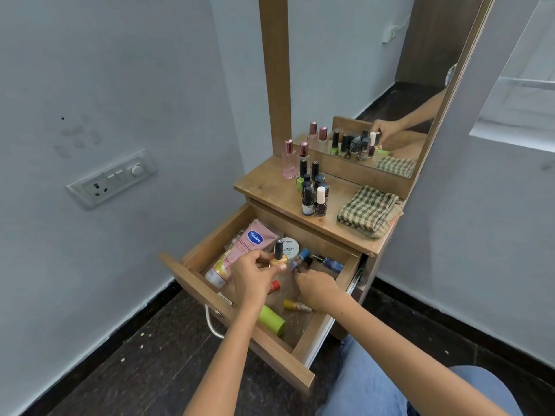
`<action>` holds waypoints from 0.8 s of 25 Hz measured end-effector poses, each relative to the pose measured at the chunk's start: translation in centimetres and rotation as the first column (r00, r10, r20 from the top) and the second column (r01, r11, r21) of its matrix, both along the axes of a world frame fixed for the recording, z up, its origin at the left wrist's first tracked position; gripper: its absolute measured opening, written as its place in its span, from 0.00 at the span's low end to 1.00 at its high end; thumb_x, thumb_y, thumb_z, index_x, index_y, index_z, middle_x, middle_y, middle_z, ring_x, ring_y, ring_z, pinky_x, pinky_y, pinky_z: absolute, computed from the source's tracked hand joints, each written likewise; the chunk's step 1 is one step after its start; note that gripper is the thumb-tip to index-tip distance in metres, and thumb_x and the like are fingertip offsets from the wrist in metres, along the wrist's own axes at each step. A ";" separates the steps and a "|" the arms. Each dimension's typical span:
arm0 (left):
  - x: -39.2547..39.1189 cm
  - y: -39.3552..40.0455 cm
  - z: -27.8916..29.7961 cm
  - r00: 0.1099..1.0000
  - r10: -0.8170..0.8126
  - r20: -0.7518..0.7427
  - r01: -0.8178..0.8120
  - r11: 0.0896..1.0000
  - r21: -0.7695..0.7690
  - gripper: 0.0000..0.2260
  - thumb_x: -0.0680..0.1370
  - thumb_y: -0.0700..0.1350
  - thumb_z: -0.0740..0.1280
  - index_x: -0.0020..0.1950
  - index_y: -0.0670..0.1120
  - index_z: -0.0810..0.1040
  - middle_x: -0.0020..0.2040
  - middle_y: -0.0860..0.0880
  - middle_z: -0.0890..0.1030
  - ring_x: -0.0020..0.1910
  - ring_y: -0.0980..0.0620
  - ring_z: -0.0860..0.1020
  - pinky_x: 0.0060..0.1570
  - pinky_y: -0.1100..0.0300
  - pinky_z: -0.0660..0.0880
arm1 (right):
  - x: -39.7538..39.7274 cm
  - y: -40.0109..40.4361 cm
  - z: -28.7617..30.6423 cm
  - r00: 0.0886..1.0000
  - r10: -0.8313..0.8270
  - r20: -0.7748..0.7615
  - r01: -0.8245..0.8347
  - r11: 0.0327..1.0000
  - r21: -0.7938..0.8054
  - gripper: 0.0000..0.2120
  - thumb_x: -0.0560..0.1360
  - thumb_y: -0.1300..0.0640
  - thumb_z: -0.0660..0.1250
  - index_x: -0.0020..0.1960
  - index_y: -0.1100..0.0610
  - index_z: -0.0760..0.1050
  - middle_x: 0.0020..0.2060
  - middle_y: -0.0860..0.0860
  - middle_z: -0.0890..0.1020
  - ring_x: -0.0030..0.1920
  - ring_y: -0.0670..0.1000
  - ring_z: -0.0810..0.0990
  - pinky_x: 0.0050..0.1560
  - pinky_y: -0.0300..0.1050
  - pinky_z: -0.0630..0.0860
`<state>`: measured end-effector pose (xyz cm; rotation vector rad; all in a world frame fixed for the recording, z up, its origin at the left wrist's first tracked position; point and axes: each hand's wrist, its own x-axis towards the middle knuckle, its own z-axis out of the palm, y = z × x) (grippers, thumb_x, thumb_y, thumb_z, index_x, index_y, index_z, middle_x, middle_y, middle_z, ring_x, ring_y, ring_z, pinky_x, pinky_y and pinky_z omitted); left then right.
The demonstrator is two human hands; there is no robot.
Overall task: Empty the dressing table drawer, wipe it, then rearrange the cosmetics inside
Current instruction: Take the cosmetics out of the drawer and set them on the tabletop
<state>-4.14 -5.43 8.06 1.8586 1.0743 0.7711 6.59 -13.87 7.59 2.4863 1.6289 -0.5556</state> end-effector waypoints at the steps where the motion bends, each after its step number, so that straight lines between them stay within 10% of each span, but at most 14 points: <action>1: 0.1 0.1 -0.1 1.000 -0.003 0.018 0.004 1.000 -0.014 0.09 0.64 0.42 0.79 0.41 0.48 0.82 0.38 0.56 0.82 0.39 0.59 0.81 0.40 0.58 0.80 | -0.1 -0.2 0.1 1.000 0.008 0.002 -0.008 1.000 -0.005 0.17 0.79 0.59 0.59 0.66 0.62 0.67 0.62 0.59 0.75 0.62 0.59 0.75 0.58 0.51 0.72; 7: 0.4 0.0 0.2 0.996 -0.044 0.072 0.046 0.998 -0.031 0.10 0.65 0.40 0.78 0.41 0.49 0.81 0.38 0.55 0.82 0.40 0.59 0.82 0.41 0.59 0.80 | 0.1 0.1 0.5 0.960 -0.179 0.215 0.191 0.981 -0.037 0.21 0.78 0.59 0.60 0.70 0.63 0.65 0.69 0.60 0.70 0.70 0.60 0.66 0.70 0.55 0.61; 15: 0.2 0.1 0.2 0.995 -0.031 0.097 0.035 0.998 -0.047 0.11 0.64 0.39 0.79 0.42 0.48 0.81 0.39 0.54 0.83 0.41 0.58 0.82 0.43 0.58 0.80 | 0.7 -0.1 2.5 0.954 -0.297 0.039 0.287 0.944 0.163 0.13 0.76 0.65 0.63 0.61 0.61 0.72 0.57 0.57 0.79 0.56 0.59 0.79 0.51 0.49 0.75; 20: 0.1 0.2 0.4 0.993 -0.015 0.115 0.022 0.998 -0.061 0.11 0.65 0.39 0.79 0.43 0.47 0.82 0.40 0.53 0.83 0.42 0.57 0.82 0.44 0.58 0.81 | 1.0 -0.5 2.5 0.978 -0.111 0.175 0.123 0.991 -0.058 0.11 0.78 0.59 0.62 0.59 0.58 0.75 0.56 0.54 0.80 0.55 0.55 0.80 0.46 0.45 0.72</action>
